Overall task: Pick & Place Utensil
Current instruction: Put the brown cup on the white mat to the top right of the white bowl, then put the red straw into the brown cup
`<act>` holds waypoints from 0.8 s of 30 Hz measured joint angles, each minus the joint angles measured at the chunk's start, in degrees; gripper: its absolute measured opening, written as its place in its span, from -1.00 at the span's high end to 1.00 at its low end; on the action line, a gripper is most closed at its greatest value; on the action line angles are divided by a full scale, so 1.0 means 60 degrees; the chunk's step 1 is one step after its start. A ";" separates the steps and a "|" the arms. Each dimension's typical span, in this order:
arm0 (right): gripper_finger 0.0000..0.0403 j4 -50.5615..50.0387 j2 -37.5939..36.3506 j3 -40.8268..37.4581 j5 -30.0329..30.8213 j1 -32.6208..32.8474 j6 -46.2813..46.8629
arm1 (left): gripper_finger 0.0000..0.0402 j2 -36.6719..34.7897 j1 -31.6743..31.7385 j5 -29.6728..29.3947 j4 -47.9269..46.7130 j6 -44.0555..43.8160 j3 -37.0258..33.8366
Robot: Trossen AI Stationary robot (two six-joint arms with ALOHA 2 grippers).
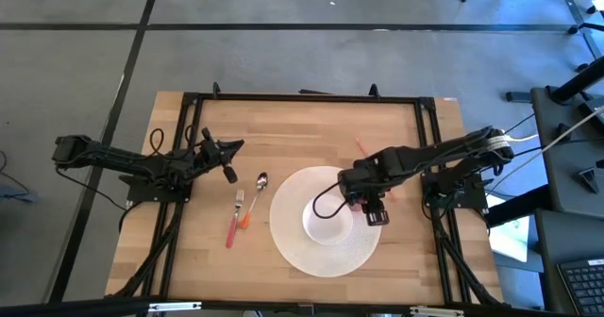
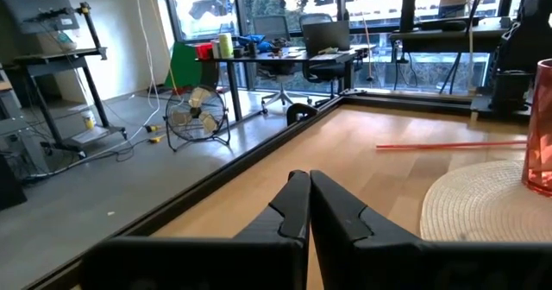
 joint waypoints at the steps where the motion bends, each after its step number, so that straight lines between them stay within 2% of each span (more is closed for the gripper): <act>1: 0.05 -0.0027 0.0000 0.0118 0.0001 0.0012 -0.0036 | 0.97 0.0000 0.0000 0.0000 -0.0002 0.0000 0.0000; 9: 0.05 0.0142 -0.0527 0.1058 -0.0006 0.0242 -0.1176 | 0.97 0.0000 0.0000 0.0000 -0.0120 0.0000 0.0000; 13: 0.05 0.1957 -0.1980 0.0868 0.0135 0.0127 -0.1677 | 0.97 0.0000 0.0000 0.0000 -0.0205 0.0000 0.0000; 15: 0.05 0.2930 -0.2897 0.0581 0.0789 -0.0063 -0.1510 | 0.97 0.0000 -0.0003 -0.0003 -0.0204 0.0000 0.0000; 17: 0.07 0.3593 -0.3770 0.0146 0.1884 -0.0308 -0.0943 | 0.97 0.0000 0.0000 -0.0004 -0.0204 0.0000 0.0000; 20: 0.20 0.3244 -0.4914 -0.0600 0.3118 -0.0973 0.0040 | 0.97 0.0000 0.0000 -0.0004 -0.0204 0.0000 0.0000; 24: 0.58 0.2088 -0.5884 -0.1634 0.3437 -0.1874 0.1305 | 0.97 0.0000 0.0000 -0.0004 -0.0204 0.0000 0.0000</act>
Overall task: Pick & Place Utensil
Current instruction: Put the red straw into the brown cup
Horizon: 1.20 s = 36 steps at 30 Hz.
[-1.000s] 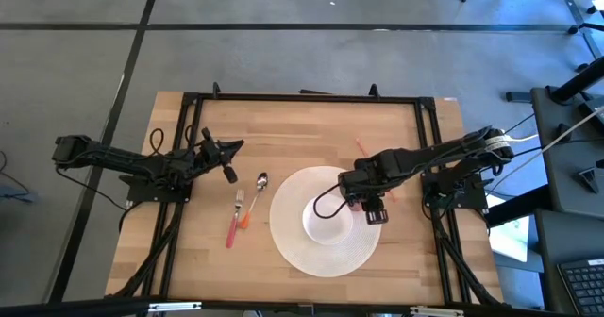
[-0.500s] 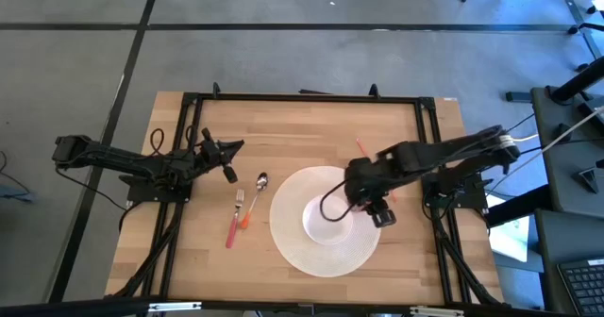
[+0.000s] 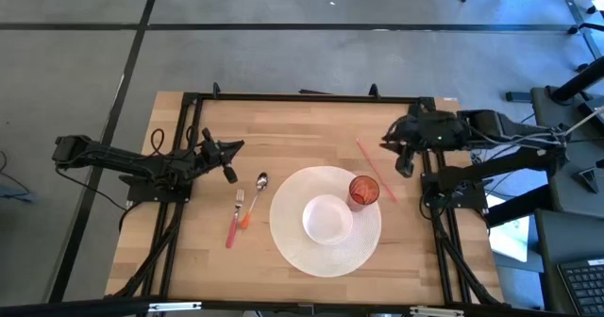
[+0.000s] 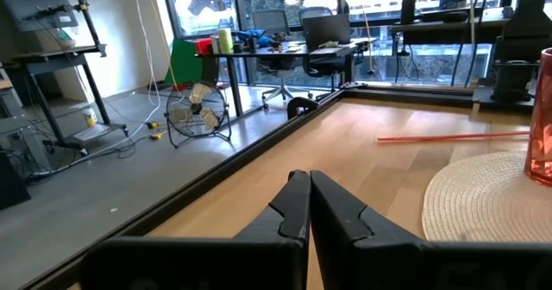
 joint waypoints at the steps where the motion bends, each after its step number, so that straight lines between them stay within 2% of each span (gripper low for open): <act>1: 0.70 -0.0122 -0.0173 -0.0275 -0.0061 -0.0105 0.0209 | 0.97 0.0000 0.0000 0.0000 0.0000 0.0000 0.0000; 3: 0.91 -0.0133 -0.0492 -0.0806 -0.0683 -0.0217 0.0501 | 0.97 0.0000 0.0000 0.0000 0.0000 0.0000 0.0000; 4: 0.95 -0.0089 -0.0621 -0.1067 -0.0990 -0.0255 0.0686 | 0.97 0.0000 0.0000 0.0000 0.0003 0.0000 0.0000; 6: 0.92 -0.0123 -0.0806 -0.1592 -0.1354 -0.0304 0.1286 | 0.97 0.0000 0.0000 0.0000 0.0002 0.0000 0.0000; 11: 0.85 -0.0032 -0.1114 -0.3063 -0.1268 -0.0314 0.2513 | 0.97 0.0000 0.0000 -0.0003 0.0004 -0.0007 0.0000; 14: 0.76 0.0025 -0.1021 -0.3899 -0.1495 -0.0314 0.3178 | 0.97 0.0000 0.0000 -0.0004 0.0004 -0.0029 0.0000; 18: 0.55 0.0224 -0.0862 -0.4754 -0.1666 -0.0314 0.3977 | 0.97 0.0000 0.0000 -0.0004 0.0004 -0.0031 0.0000; 25: 0.17 0.0526 -0.0498 -0.5494 -0.1739 -0.0314 0.4968 | 0.97 0.0000 0.0000 -0.0004 0.0004 -0.0236 0.0000; 30: 0.08 0.0825 -0.0263 -0.6179 -0.1717 -0.0314 0.5657 | 0.97 0.0000 0.0000 -0.0004 0.0004 -0.0251 0.0004; 36: 0.08 0.2090 0.0048 -0.7120 -0.1851 -0.0314 0.5726 | 0.97 0.0000 0.0000 -0.0004 0.0004 -0.0251 0.0000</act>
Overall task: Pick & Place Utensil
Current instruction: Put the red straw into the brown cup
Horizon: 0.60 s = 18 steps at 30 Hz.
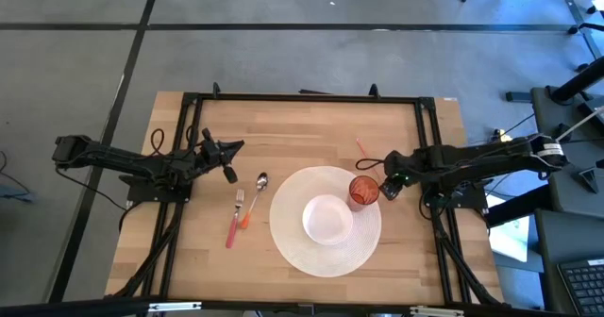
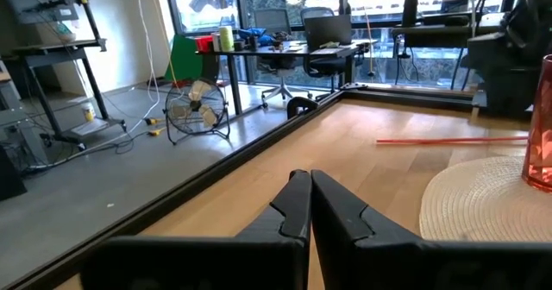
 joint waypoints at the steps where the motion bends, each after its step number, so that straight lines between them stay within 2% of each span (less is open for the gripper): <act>1: 0.08 0.0214 0.0060 -0.0104 0.0000 0.0000 0.0010 | 0.97 0.0000 0.0000 0.0000 0.0000 0.0000 0.0000; 6: 0.08 0.1249 0.0445 -0.0512 -0.0286 0.0000 -0.0234 | 0.97 0.0000 0.0000 0.0000 0.0000 0.0000 0.0000; 18: 0.08 0.1665 0.1879 -0.0984 -0.0158 0.0004 -0.0710 | 0.97 0.0000 0.0000 0.0000 -0.0004 0.0000 0.0002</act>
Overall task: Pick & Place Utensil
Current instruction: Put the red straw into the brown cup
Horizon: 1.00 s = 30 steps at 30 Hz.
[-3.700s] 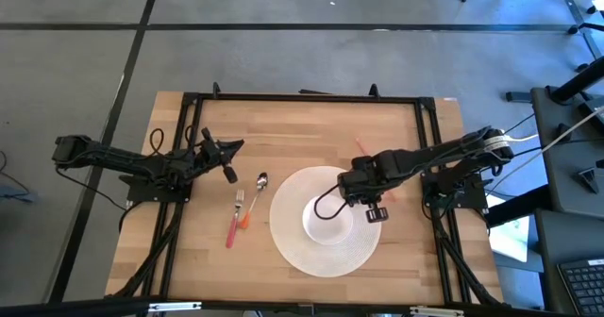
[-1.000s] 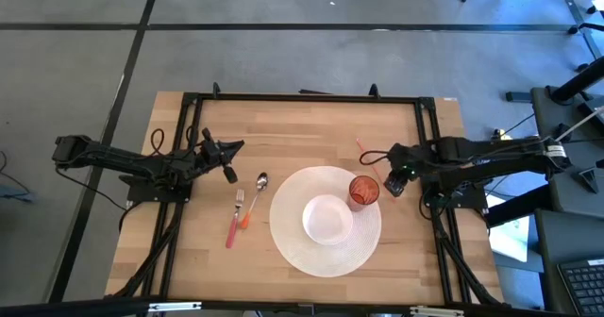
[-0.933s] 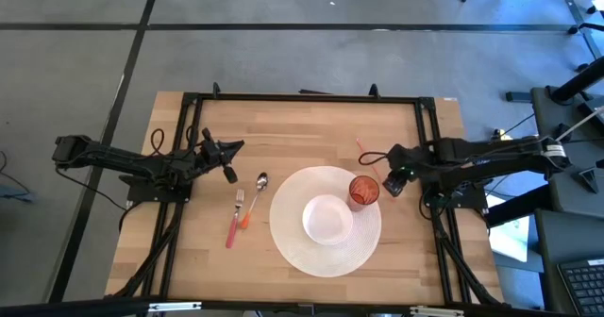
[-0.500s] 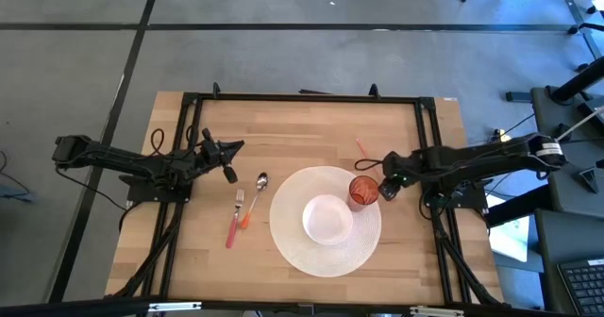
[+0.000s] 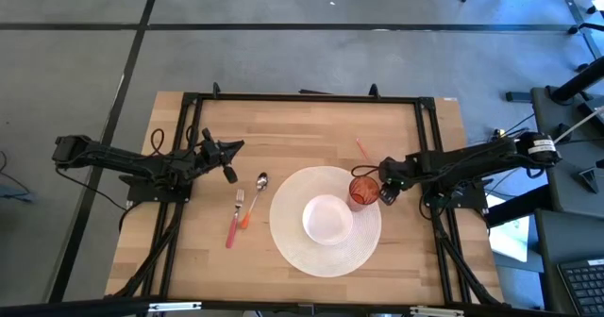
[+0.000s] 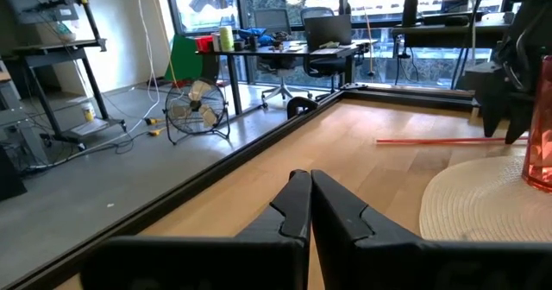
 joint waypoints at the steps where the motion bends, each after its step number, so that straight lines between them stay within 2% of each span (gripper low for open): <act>1: 0.10 -0.0018 0.0078 0.0016 0.0025 0.0000 -0.0062 | 0.97 0.0000 0.0000 -0.0001 0.0000 0.0000 -0.0002; 5: 0.29 -0.0084 0.0254 0.0012 0.0088 -0.0004 -0.0377 | 0.97 0.0000 0.0000 0.0000 0.0000 0.0000 -0.0002; 11: 0.84 -0.0187 0.0251 -0.0002 0.0317 -0.0051 -0.0632 | 0.97 0.0000 0.0000 0.0000 0.0002 0.0000 -0.0002; 13: 0.95 -0.0187 0.0251 -0.0006 0.0333 -0.0051 -0.0839 | 0.97 0.0000 0.0000 0.0000 0.0000 -0.0001 0.0001; 17: 0.93 -0.0340 0.0151 0.0132 0.0395 -0.0050 -0.0834 | 0.97 0.0000 0.0000 -0.0001 0.0000 -0.0029 -0.0001; 21: 0.98 -0.1186 -0.0136 0.0783 0.0927 -0.0044 -0.0953 | 0.97 0.0000 0.0000 -0.0004 0.0002 -0.0029 -0.0002; 24: 0.97 -0.1674 -0.0266 0.1708 0.1544 -0.0050 -0.1113 | 0.97 0.0000 -0.0004 -0.0004 0.0004 -0.0025 -0.0001; 30: 0.98 -0.3696 -0.0288 0.4053 0.2878 -0.0045 -0.1860 | 0.97 0.0000 -0.0004 0.0000 0.0000 -0.0022 0.0000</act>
